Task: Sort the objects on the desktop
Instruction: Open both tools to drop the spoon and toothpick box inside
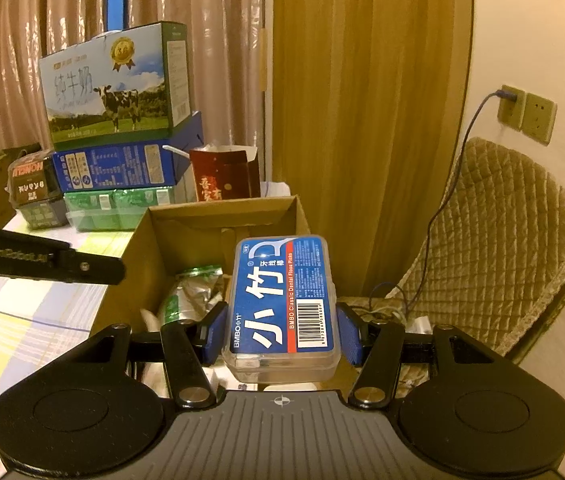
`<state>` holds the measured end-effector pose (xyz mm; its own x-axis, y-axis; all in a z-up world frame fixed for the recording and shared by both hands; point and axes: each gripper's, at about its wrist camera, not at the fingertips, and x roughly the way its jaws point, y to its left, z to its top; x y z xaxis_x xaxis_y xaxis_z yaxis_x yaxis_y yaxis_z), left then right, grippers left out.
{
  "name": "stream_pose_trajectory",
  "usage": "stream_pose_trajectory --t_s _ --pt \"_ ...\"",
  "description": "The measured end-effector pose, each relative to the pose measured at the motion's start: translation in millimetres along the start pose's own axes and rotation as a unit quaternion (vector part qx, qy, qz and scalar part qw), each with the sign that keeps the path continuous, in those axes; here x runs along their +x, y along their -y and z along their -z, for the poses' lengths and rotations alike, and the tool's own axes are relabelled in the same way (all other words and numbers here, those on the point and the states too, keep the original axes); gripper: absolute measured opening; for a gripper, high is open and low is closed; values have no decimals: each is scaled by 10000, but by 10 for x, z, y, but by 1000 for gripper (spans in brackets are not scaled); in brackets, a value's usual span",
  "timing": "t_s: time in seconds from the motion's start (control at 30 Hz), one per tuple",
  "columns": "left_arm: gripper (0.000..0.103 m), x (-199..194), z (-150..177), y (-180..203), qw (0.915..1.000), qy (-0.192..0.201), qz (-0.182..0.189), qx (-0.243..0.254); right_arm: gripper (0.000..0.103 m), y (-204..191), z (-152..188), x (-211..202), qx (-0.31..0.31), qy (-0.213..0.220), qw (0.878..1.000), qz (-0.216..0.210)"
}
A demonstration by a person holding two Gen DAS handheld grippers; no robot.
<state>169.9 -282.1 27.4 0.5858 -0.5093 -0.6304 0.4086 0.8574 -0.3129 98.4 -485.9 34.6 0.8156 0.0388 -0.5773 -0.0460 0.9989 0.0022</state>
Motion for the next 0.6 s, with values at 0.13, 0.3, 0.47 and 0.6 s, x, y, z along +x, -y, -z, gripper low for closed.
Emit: stream_pose_trajectory --t_s 0.13,0.3,0.47,0.6 --pt "37 -89 57 -101 9998 17 -179 76 53 -58 18 38 -10 -55 10000 -69" --pt "51 -178 144 -170 9991 25 -356 232 54 -129 3 107 7 -114 9997 -193" --pt "64 -208 211 -228 9986 -12 -456 273 54 -171 -28 204 152 -134 9985 -518" --pt "75 -250 261 -251 9982 0 -530 291 73 -150 -33 171 402 13 9972 -636"
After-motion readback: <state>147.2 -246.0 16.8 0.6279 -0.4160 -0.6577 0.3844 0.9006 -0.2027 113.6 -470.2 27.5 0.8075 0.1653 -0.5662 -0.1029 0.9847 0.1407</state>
